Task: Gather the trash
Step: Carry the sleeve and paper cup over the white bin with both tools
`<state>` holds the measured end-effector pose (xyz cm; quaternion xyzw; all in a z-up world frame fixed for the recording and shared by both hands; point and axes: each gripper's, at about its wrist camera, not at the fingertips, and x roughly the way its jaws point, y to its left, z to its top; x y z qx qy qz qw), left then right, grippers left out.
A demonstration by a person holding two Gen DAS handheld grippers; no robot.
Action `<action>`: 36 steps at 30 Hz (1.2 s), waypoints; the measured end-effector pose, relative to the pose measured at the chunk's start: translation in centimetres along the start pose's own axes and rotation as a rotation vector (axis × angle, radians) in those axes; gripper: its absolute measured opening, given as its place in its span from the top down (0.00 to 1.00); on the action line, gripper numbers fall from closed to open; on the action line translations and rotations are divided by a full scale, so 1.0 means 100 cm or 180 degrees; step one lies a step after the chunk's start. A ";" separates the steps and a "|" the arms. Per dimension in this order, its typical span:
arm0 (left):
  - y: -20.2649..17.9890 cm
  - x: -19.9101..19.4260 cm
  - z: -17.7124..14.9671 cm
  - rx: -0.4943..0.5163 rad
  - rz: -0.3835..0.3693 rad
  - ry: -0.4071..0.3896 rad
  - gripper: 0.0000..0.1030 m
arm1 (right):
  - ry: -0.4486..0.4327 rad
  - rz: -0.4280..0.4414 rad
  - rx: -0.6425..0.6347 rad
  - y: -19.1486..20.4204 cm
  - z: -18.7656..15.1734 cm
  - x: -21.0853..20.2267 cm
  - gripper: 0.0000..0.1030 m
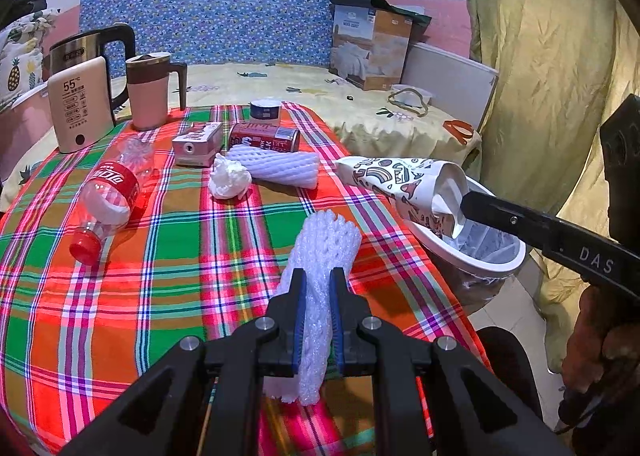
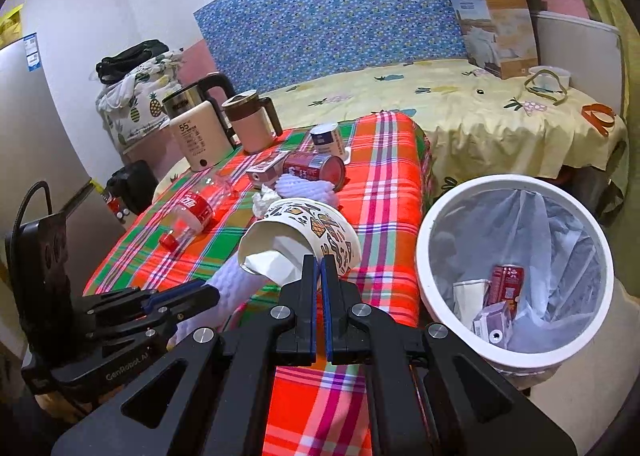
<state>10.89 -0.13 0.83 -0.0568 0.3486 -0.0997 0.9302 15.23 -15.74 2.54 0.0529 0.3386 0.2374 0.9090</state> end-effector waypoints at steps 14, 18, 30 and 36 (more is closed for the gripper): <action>-0.030 0.012 0.011 0.0136 -0.0126 0.0014 0.88 | -0.0064 -0.0179 0.0178 -0.032 -0.003 -0.014 0.96; -0.041 0.017 0.016 0.0189 -0.0176 0.0013 0.88 | -0.0094 -0.0256 0.0265 -0.045 -0.003 -0.021 0.96; -0.083 0.037 0.033 0.0378 -0.0372 0.0010 0.88 | -0.0165 -0.0507 0.0495 -0.085 -0.007 -0.036 0.96; -0.100 0.050 0.041 0.0429 -0.0468 0.0034 0.88 | -0.0171 -0.0614 0.0586 -0.101 -0.011 -0.042 0.96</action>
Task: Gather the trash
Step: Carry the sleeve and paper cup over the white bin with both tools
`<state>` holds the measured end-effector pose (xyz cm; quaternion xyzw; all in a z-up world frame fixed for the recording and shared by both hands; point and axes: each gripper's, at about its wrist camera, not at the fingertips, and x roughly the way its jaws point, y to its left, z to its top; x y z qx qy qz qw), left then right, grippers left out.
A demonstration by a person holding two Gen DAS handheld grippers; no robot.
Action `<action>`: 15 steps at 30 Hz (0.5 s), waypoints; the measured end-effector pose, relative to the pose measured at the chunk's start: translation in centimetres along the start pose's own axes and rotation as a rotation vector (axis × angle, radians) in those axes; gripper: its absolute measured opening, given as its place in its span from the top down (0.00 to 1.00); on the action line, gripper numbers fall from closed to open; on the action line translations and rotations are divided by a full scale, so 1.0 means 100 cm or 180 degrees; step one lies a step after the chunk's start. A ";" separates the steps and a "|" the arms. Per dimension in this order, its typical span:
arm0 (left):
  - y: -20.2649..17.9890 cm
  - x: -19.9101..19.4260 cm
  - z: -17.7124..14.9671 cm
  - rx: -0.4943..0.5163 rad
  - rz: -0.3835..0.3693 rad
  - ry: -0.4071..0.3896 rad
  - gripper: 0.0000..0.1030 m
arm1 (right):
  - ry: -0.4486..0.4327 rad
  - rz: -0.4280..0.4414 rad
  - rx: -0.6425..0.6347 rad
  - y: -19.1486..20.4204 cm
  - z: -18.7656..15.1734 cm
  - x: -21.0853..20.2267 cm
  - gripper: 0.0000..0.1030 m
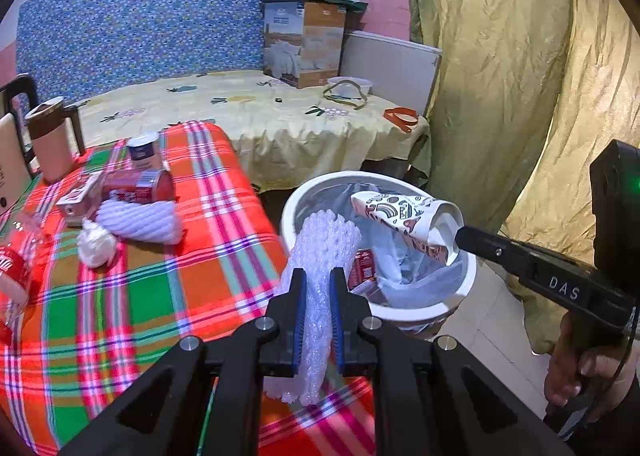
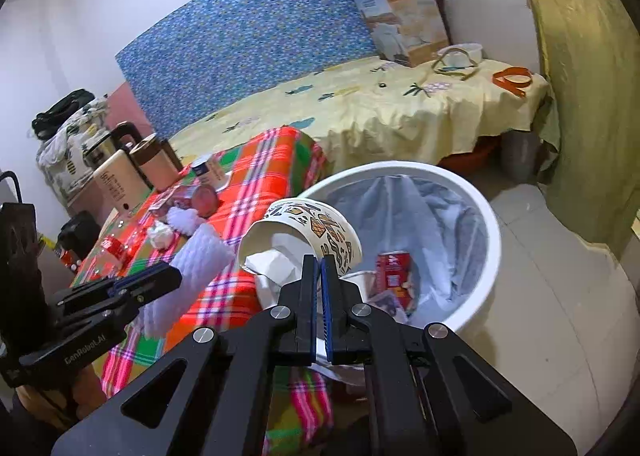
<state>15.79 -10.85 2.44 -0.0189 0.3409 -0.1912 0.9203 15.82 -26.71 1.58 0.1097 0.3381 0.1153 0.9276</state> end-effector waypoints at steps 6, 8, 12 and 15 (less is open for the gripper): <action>-0.013 0.012 0.007 0.0042 -0.0087 0.0030 0.88 | 0.0043 -0.0103 0.0087 -0.015 -0.003 0.001 0.95; -0.017 0.017 0.009 0.0067 -0.0098 0.0043 0.88 | 0.0056 -0.0132 0.0112 -0.020 -0.003 0.001 0.95; -0.022 0.026 0.011 0.0084 -0.0146 0.0081 0.88 | 0.0083 -0.0192 0.0143 -0.025 -0.004 0.001 0.96; -0.028 0.033 0.011 0.0113 -0.0184 0.0113 0.88 | 0.0113 -0.0225 0.0140 -0.027 -0.006 0.003 0.95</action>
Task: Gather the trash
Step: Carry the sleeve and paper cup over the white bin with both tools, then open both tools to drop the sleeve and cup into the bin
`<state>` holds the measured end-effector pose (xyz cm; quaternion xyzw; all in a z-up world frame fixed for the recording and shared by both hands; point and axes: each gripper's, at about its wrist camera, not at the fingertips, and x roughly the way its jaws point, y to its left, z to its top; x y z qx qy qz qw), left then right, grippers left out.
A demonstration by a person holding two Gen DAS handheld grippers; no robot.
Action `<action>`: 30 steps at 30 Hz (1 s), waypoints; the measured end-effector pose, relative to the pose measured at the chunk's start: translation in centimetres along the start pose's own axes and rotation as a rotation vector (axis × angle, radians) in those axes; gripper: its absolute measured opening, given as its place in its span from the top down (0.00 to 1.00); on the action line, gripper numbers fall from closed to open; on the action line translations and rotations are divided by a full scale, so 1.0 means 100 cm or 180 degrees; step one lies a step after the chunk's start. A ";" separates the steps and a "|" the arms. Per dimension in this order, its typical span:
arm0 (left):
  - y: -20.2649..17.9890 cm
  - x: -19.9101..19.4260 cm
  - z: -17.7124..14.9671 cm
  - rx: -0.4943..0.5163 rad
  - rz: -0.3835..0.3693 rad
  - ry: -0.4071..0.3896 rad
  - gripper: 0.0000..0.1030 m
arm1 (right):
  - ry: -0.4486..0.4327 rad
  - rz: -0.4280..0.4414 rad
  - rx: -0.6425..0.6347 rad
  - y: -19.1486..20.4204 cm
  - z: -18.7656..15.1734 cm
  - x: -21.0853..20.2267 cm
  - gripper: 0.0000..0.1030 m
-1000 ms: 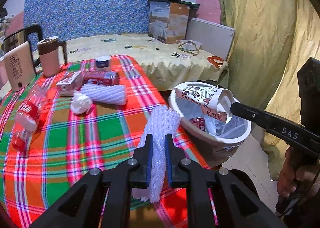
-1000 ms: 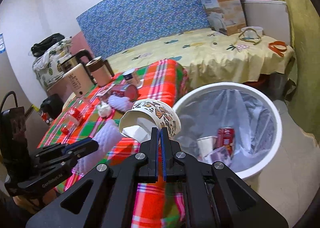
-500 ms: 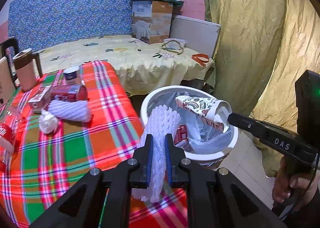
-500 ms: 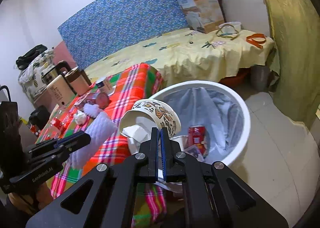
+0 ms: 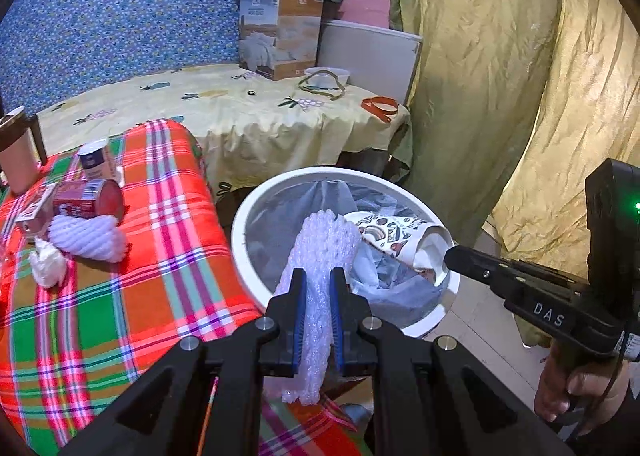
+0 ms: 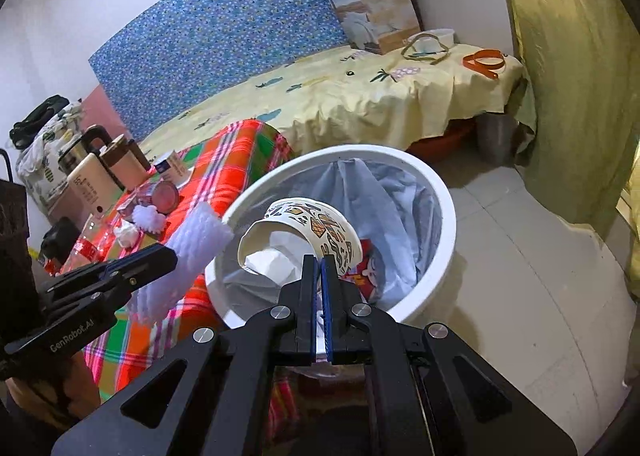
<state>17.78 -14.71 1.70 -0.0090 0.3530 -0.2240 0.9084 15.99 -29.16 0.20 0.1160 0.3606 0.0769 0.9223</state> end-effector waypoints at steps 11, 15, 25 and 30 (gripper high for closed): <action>-0.006 0.030 0.005 0.0010 -0.0097 0.0141 0.86 | 0.0179 -0.0163 0.0020 -0.010 -0.003 0.011 0.95; -0.006 0.037 0.008 -0.0013 -0.0117 0.0165 0.80 | 0.0257 -0.0173 0.0063 -0.014 -0.002 0.015 0.95; -0.001 0.031 0.009 -0.0081 -0.0160 0.0079 0.64 | 0.0215 -0.0198 0.0056 -0.014 -0.001 0.011 0.89; 0.003 0.017 0.007 -0.0090 -0.0187 0.0017 0.64 | 0.0165 -0.0163 0.0031 -0.008 0.001 0.005 0.88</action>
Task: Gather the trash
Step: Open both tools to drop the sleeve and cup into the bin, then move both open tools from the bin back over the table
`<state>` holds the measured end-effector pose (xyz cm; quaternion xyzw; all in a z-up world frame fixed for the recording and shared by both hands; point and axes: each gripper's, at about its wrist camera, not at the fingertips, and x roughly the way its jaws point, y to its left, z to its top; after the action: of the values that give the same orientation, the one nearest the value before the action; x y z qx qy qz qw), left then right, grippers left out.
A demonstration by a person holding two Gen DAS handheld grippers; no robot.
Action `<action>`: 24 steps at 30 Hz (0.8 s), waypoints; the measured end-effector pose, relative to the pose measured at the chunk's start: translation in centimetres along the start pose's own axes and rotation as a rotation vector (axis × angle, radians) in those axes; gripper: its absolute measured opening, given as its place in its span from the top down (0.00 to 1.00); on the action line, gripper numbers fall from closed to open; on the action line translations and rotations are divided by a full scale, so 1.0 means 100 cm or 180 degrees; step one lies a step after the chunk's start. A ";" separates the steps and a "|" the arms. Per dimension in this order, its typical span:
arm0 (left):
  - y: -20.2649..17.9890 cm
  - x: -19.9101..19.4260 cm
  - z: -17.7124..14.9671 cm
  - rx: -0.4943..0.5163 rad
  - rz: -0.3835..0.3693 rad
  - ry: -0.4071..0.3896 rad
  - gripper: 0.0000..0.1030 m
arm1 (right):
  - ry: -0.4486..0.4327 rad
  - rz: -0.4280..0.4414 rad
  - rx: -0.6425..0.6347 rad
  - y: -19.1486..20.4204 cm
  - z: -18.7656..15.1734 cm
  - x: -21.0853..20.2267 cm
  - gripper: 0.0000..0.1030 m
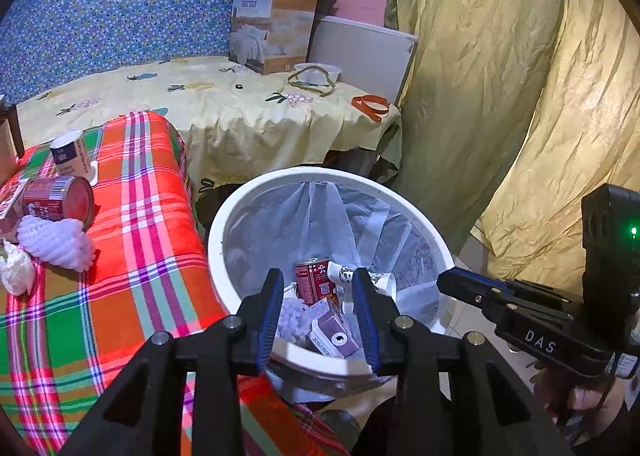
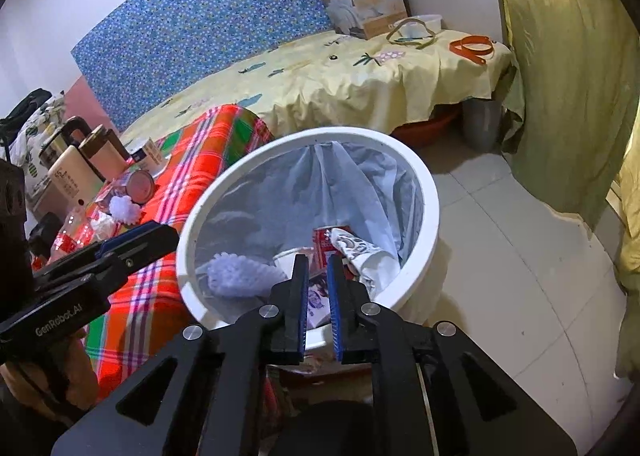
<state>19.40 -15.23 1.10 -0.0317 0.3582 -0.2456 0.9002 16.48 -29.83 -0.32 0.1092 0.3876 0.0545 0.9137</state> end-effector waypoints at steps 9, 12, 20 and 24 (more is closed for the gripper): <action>0.009 -0.030 -0.011 -0.0064 0.0088 -0.0115 0.64 | -0.0058 0.0110 -0.0135 0.020 -0.002 -0.012 0.80; 0.012 -0.040 -0.014 -0.0098 0.0154 -0.0154 0.64 | -0.0075 0.0156 -0.0179 0.027 -0.004 -0.015 0.76; 0.023 -0.060 -0.025 -0.0213 0.0310 -0.0225 0.64 | -0.0084 0.0329 -0.0334 0.047 -0.007 -0.019 0.70; 0.029 -0.068 -0.031 -0.0251 0.0374 -0.0251 0.64 | -0.0080 0.0415 -0.0415 0.056 -0.008 -0.019 0.66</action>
<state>14.32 -9.19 2.46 -0.0556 0.3331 -0.1766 0.9245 14.48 -24.62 1.78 0.0752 0.3638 0.1376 0.9182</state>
